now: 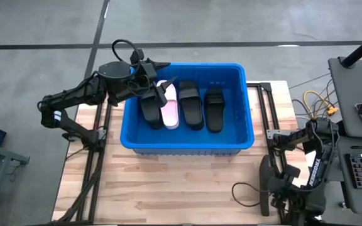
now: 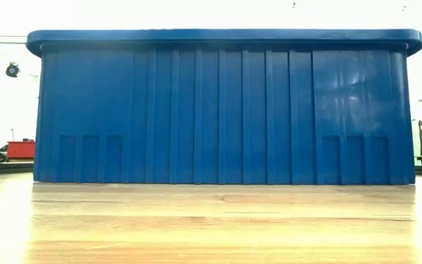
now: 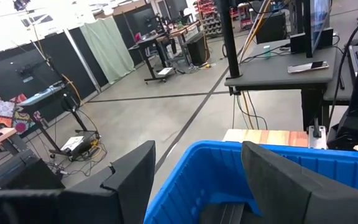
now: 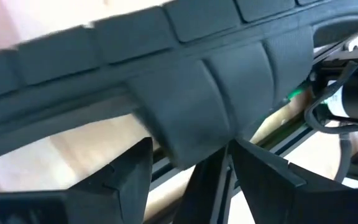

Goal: Pick and place slides into bin
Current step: Put the black slide into the bin

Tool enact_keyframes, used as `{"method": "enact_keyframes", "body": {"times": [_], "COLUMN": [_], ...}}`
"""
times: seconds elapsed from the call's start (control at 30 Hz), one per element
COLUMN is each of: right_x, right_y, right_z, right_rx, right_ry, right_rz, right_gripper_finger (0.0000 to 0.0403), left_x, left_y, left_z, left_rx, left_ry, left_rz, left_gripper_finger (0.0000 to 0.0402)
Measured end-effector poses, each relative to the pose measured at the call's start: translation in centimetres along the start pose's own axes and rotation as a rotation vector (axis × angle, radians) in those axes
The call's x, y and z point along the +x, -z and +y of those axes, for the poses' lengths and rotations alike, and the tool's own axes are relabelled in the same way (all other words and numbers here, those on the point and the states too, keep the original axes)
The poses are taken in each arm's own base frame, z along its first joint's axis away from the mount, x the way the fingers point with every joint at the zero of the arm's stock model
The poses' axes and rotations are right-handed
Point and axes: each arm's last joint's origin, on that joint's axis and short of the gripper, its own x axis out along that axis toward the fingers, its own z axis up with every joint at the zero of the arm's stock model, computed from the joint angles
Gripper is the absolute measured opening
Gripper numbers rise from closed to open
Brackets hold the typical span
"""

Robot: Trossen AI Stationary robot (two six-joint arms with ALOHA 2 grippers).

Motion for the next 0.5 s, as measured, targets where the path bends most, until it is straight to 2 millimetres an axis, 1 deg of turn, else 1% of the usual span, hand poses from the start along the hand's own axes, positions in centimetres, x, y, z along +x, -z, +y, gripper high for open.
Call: {"method": "enact_keyframes", "body": {"times": [0.1,0.17,0.23,0.37,0.43,0.5], "right_x": [0.6,0.9,1.1,1.0,0.6,0.0], "right_y": [-0.3,-0.6,-0.9,-1.3,-1.4,-1.5], "right_z": [-0.1,-0.1,-0.1,0.3,0.4,0.2], "right_rx": [-0.002,-0.019,-0.045,-0.093,-0.125,-0.143], "right_ry": [0.024,0.034,0.036,0.012,0.008,0.01], "right_rz": [0.002,0.004,0.007,0.022,0.013,0.014], "right_gripper_finger": [0.0199,0.018,0.0149,0.0058,0.0029,0.0021], "left_x": [0.0,0.0,0.0,0.0,0.0,0.0], "left_y": [0.0,0.0,0.0,0.0,0.0,0.0], "left_z": [0.0,0.0,0.0,0.0,0.0,0.0], "left_rx": [0.0,0.0,0.0,0.0,0.0,0.0], "left_ry": [0.0,0.0,0.0,0.0,0.0,0.0], "left_rz": [0.0,0.0,0.0,0.0,0.0,0.0], "left_gripper_finger": [0.0223,0.0223,0.0223,0.0223,0.0223,0.0223]}}
